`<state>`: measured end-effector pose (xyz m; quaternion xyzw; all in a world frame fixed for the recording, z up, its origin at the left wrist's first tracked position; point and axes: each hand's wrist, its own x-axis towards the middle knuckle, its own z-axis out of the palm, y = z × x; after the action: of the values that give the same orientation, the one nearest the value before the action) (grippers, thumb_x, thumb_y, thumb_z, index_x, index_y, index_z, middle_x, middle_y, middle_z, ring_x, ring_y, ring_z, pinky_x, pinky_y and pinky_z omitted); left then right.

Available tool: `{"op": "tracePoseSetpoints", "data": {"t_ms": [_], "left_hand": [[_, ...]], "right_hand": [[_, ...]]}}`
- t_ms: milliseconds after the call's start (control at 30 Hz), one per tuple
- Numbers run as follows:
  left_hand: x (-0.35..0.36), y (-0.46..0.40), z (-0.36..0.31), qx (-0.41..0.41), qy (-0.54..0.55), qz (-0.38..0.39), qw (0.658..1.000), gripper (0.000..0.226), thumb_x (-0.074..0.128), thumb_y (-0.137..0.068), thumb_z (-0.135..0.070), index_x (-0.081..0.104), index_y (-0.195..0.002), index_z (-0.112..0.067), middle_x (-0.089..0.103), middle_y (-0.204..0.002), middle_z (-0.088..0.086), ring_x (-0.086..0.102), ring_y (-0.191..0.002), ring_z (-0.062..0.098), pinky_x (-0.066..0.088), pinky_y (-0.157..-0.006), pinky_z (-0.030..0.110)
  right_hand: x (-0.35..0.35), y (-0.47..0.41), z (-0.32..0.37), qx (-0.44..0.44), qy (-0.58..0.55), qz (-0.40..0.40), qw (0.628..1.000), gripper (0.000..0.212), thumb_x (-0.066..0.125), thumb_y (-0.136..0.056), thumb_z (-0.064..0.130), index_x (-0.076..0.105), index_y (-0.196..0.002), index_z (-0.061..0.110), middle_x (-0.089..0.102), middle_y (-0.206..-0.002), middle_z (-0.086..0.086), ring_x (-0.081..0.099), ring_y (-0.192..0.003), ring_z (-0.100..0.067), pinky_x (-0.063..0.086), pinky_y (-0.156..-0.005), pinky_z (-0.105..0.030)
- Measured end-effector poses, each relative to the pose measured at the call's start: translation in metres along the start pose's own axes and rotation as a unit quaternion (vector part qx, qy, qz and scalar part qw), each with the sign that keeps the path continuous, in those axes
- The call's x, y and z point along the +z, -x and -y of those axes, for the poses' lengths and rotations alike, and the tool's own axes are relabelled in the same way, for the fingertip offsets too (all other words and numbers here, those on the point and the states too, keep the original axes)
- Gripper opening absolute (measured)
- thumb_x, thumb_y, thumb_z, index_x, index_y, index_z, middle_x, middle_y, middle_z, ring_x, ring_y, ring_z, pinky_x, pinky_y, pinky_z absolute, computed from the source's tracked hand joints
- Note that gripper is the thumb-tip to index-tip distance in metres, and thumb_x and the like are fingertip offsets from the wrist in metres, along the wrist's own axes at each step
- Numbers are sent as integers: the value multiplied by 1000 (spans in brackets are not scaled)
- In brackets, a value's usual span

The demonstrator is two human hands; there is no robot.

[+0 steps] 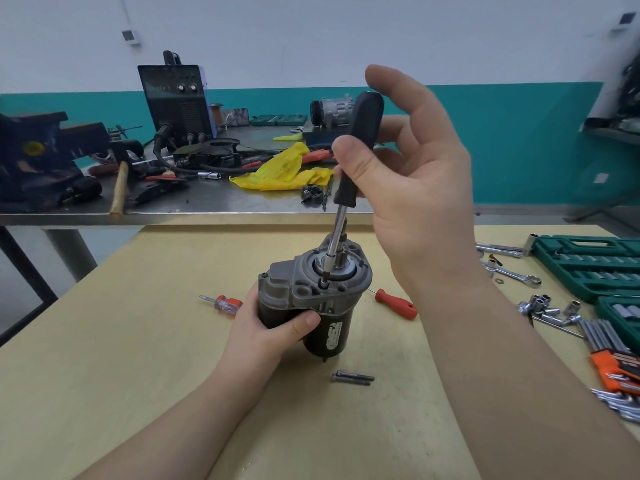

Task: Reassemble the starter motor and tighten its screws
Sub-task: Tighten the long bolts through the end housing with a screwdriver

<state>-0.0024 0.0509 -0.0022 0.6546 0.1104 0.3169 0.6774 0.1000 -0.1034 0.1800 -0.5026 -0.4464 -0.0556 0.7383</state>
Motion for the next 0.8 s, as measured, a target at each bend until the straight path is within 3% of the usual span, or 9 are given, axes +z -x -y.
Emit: {"op": "tracePoseSetpoints", "data": {"t_ms": [67, 133, 200, 333, 433, 533, 600, 733, 800], "left_hand": [[1, 0, 0, 2, -3, 2, 1000, 74, 101, -65, -52, 70, -131, -37, 76, -132, 5, 73, -121, 28, 61, -97, 55], [1, -1, 1, 2, -4, 0, 1000, 68, 99, -67, -43, 71, -128, -38, 76, -131, 4, 73, -121, 28, 60, -98, 57], [1, -1, 2, 2, -7, 1, 1000, 64, 96, -68, -37, 71, -127, -38, 76, -130, 4, 73, -121, 28, 61, -98, 57], [0, -1, 4, 3, -4, 1, 1000, 63, 95, -69, -34, 71, -128, -37, 76, -131, 5, 73, -121, 28, 61, -99, 58], [0, -1, 4, 4, -5, 2, 1000, 63, 95, -69, -34, 71, -128, -37, 76, -131, 5, 73, -121, 29, 59, -100, 59], [0, -1, 3, 2, -7, 2, 1000, 65, 95, -70, -33, 70, -130, -34, 76, -132, 6, 72, -123, 30, 57, -102, 64], [0, -1, 3, 0, -6, -2, 1000, 66, 96, -70, -33, 70, -130, -33, 76, -132, 6, 72, -123, 31, 57, -102, 65], [0, 0, 1, -1, -2, -1, 1000, 72, 101, -66, -46, 70, -130, -34, 76, -132, 5, 73, -122, 29, 61, -99, 58], [1, 0, 0, -2, -1, 0, 1000, 77, 101, -63, -52, 70, -131, -34, 75, -132, 5, 73, -122, 28, 61, -98, 56]], "right_hand": [[0, 0, -1, -2, -5, 6, 1000, 39, 71, -102, 11, 62, -135, 29, 70, -104, -5, 71, -96, -30, 65, -79, -40], [-2, 0, -2, 12, -49, 21, 999, 35, 58, -107, 12, 62, -138, 25, 72, -116, -15, 71, -105, -40, 65, -85, -54], [-3, 1, 0, 25, -65, 39, 997, 38, 49, -109, 10, 60, -142, 24, 71, -124, -20, 75, -102, -38, 65, -87, -56], [-1, 1, 0, 9, -30, 25, 999, 42, 65, -104, 6, 59, -139, 28, 73, -109, -10, 77, -88, -28, 66, -83, -44], [1, -1, -3, 14, -32, -1, 999, 41, 71, -101, 10, 65, -137, 29, 73, -99, 2, 73, -89, -22, 66, -86, -47], [-1, -1, -5, 39, -78, 11, 996, 38, 58, -107, 13, 65, -142, 24, 77, -104, -8, 74, -99, -35, 63, -93, -56], [-3, 0, -3, 49, -92, 15, 994, 37, 54, -108, 9, 64, -141, 23, 77, -113, -16, 76, -100, -39, 65, -87, -52], [-2, -1, -1, 25, -44, -3, 999, 43, 71, -100, 7, 63, -135, 30, 74, -102, -6, 75, -94, -28, 66, -81, -47], [-1, -1, -3, 19, -40, -7, 999, 40, 73, -100, 9, 66, -134, 30, 72, -99, -3, 73, -95, -31, 66, -82, -50]]}}
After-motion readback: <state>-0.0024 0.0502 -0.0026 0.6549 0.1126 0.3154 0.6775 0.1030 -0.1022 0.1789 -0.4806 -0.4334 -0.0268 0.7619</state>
